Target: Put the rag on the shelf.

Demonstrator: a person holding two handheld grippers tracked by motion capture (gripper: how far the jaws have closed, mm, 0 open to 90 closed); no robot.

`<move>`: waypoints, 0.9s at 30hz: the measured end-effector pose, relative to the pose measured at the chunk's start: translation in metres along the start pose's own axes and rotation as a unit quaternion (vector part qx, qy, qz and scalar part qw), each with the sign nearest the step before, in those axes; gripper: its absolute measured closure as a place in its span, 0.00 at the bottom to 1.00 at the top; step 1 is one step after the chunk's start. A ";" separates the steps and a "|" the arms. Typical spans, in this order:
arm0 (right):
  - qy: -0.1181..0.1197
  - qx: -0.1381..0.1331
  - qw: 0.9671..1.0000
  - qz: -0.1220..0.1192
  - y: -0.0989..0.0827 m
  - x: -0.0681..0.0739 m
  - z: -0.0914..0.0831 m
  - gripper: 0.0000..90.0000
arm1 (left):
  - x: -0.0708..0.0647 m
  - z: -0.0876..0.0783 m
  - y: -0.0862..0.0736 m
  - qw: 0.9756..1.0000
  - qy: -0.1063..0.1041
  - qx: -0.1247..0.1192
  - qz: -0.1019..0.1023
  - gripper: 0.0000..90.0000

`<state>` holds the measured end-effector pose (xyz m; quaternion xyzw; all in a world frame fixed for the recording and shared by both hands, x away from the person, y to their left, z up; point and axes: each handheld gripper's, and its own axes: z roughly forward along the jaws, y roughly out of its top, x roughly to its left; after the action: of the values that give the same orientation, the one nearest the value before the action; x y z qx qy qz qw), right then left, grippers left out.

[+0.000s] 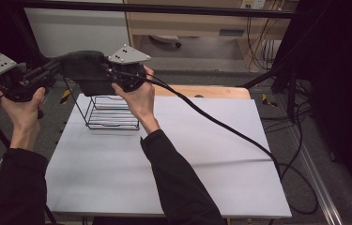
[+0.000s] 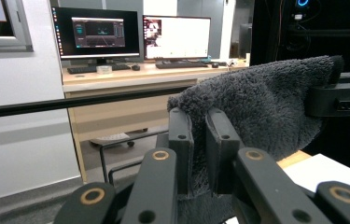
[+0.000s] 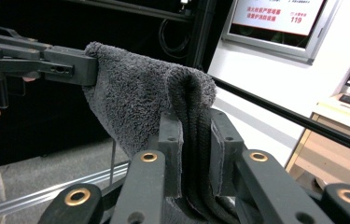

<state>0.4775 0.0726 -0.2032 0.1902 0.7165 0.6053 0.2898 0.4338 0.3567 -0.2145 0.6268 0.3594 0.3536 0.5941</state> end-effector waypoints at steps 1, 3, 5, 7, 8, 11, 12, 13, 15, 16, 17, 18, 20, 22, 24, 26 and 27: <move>0.001 0.002 1.000 -0.002 0.000 0.001 0.000 0.87 | -0.001 0.000 0.000 1.000 0.001 0.001 0.001 0.91; 0.002 0.008 1.000 -0.006 -0.001 0.002 -0.001 0.86 | -0.002 -0.001 -0.001 1.000 0.001 0.004 0.002 0.91; 0.003 0.014 1.000 -0.009 -0.001 0.003 -0.002 0.86 | -0.003 -0.001 -0.003 1.000 0.003 0.007 0.003 0.91; 0.006 0.018 1.000 -0.011 -0.002 0.004 -0.002 0.86 | -0.004 -0.002 -0.003 1.000 0.004 0.011 0.005 0.91; 0.009 0.018 1.000 -0.009 -0.003 0.003 -0.003 0.86 | -0.005 -0.002 -0.004 1.000 0.003 0.013 0.006 0.91; 0.014 0.023 1.000 0.000 -0.007 0.001 -0.003 0.86 | -0.008 -0.003 -0.006 1.000 0.002 0.021 0.012 0.91; 0.014 0.024 1.000 0.001 -0.009 0.001 -0.004 0.86 | -0.009 -0.002 -0.006 1.000 0.003 0.024 0.015 0.91; 0.015 0.025 1.000 0.000 -0.011 0.000 -0.004 0.86 | -0.011 -0.002 -0.007 0.999 0.004 0.026 0.019 0.91; 0.014 0.029 0.999 -0.007 -0.014 0.002 -0.004 0.86 | -0.013 -0.002 -0.009 0.999 0.009 0.033 0.026 0.90; 0.015 0.031 0.999 -0.011 -0.016 0.003 -0.003 0.86 | -0.013 -0.002 -0.010 0.999 0.010 0.036 0.026 0.90; 0.017 0.031 0.999 -0.009 -0.018 0.003 -0.003 0.86 | -0.013 -0.002 -0.012 0.999 0.008 0.037 0.022 0.90; 0.017 0.029 0.999 -0.006 -0.020 0.003 -0.003 0.86 | -0.012 -0.002 -0.014 0.999 0.007 0.038 0.020 0.90; 0.020 0.029 0.999 0.001 -0.024 0.001 -0.003 0.86 | -0.013 -0.003 -0.017 0.999 0.005 0.040 0.018 0.90; 0.022 0.030 0.999 0.001 -0.028 0.002 -0.003 0.86 | -0.014 -0.003 -0.020 0.999 0.005 0.044 0.017 0.90; 0.022 0.033 0.999 -0.005 -0.031 0.003 -0.003 0.85 | -0.014 -0.003 -0.024 0.999 0.005 0.047 0.012 0.90; 0.023 0.033 0.999 -0.006 -0.033 0.005 -0.004 0.84 | -0.013 -0.004 -0.029 0.999 0.002 0.050 0.006 0.89; 0.025 0.034 0.999 -0.005 -0.034 0.005 -0.004 0.84 | -0.013 -0.005 -0.031 0.999 0.002 0.051 0.004 0.89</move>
<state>0.4740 0.0658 -0.2373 0.1813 0.7449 0.5833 0.2684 0.4226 0.3489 -0.2453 0.6573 0.3756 0.3382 0.5590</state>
